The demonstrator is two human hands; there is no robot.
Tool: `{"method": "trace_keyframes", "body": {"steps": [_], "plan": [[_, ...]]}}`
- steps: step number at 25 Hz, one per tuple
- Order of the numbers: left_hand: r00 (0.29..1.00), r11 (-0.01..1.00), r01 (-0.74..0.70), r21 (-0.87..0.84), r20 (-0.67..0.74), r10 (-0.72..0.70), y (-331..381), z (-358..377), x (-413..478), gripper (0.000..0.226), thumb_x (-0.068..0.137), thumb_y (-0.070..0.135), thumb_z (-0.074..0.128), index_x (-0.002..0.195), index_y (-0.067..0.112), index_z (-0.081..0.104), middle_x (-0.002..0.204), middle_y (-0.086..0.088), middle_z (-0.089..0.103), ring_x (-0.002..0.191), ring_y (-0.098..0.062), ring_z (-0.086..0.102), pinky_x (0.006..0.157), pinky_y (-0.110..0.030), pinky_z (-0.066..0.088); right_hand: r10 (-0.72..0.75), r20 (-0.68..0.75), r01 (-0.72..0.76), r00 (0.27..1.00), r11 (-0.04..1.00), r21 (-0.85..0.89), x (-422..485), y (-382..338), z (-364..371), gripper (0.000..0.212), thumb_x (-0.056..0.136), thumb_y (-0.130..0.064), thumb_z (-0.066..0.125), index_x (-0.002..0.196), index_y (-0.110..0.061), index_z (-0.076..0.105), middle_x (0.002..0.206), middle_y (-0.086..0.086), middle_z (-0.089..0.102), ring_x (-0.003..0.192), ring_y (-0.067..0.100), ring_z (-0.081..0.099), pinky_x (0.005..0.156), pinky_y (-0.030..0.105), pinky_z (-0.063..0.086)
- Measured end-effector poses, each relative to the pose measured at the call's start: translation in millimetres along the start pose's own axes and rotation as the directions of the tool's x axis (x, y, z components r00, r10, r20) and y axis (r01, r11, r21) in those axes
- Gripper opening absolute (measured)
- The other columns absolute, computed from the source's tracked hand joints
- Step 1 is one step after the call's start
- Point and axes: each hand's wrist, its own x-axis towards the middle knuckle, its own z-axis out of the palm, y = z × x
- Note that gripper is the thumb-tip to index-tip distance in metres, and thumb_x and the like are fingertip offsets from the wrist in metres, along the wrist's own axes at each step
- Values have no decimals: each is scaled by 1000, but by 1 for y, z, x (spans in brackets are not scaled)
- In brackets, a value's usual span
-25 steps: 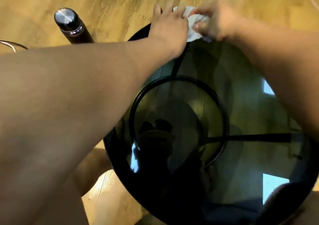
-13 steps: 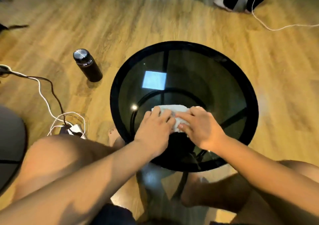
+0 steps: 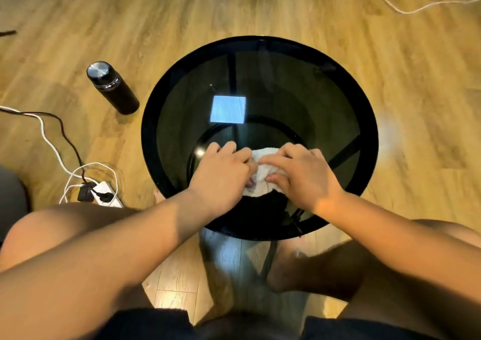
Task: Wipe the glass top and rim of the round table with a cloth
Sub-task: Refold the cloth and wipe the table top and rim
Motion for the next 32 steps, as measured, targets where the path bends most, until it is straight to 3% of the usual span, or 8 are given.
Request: {"method": "trace_keyframes", "body": {"steps": [3, 7, 10, 16, 18, 21, 29, 32], "plan": [[986, 988, 155, -8, -68, -155, -34, 5, 75, 23, 94, 36, 54, 114, 28, 64, 104, 3, 53, 103, -24, 48, 75, -36, 23, 146, -134, -142, 980, 989, 40, 72, 28, -5, 46, 89, -41, 63, 131, -26, 49, 114, 3, 60, 107, 26, 58, 85, 44, 43], [926, 944, 322, -68, -184, -329, -85, 7, 184, 18, 91, 28, 60, 106, 21, 68, 109, -6, 58, 110, -32, 50, 83, -43, 36, 287, -121, -279, 950, 957, 82, 193, 72, -16, 36, 90, -37, 62, 125, -29, 55, 124, 5, 57, 118, 28, 52, 94, 45, 40], [888, 923, 370, -102, -254, -384, -129, 12, 254, 18, 90, 17, 63, 107, 18, 68, 112, -11, 62, 113, -34, 54, 92, -45, 40, 311, -152, -293, 938, 947, 128, 270, 103, -24, 34, 90, -32, 65, 122, -26, 58, 112, 3, 61, 106, 25, 58, 80, 32, 44], [907, 931, 292, -218, -247, -342, -163, 11, 295, 21, 88, 11, 59, 107, 11, 67, 107, -17, 66, 102, -36, 61, 86, -43, 51, 334, 110, -335, 936, 942, -18, 329, 129, -48, 49, 91, -19, 66, 133, 0, 50, 125, 26, 59, 101, 35, 59, 59, 26, 47], [918, 947, 298, -115, -238, -318, -153, 0, 286, 16, 90, 16, 61, 105, 12, 66, 111, -16, 61, 105, -37, 57, 77, -38, 40, 279, 42, -276, 959, 959, -69, 316, 119, -60, 46, 88, -26, 70, 129, -12, 55, 119, 16, 64, 93, 28, 58, 71, 32, 47], [951, 969, 231, -84, -188, -244, -127, 8, 246, 18, 92, 20, 58, 107, 13, 65, 112, -12, 57, 105, -37, 52, 78, -36, 35, 233, 140, -232, 962, 972, -23, 266, 101, -61, 48, 85, -42, 69, 126, -22, 58, 118, 8, 66, 104, 29, 61, 82, 31, 46], [994, 970, -19, -244, -107, -7, -15, 16, 43, 6, 88, 29, 58, 91, 27, 63, 96, 4, 58, 82, -23, 49, 76, -41, 49, 60, 121, -56, 991, 998, -44, 28, 28, -26, 43, 86, -59, 54, 116, -29, 57, 101, 1, 67, 94, 26, 66, 77, 36, 46], [979, 971, -193, -140, -93, 181, 23, 1, -26, 6, 83, 35, 59, 85, 32, 64, 85, 10, 60, 75, -11, 45, 69, -27, 42, -7, 174, 1, 985, 999, 33, -47, 4, -19, 43, 84, -61, 53, 115, -32, 56, 99, -3, 64, 90, 23, 65, 78, 35, 46]]}}
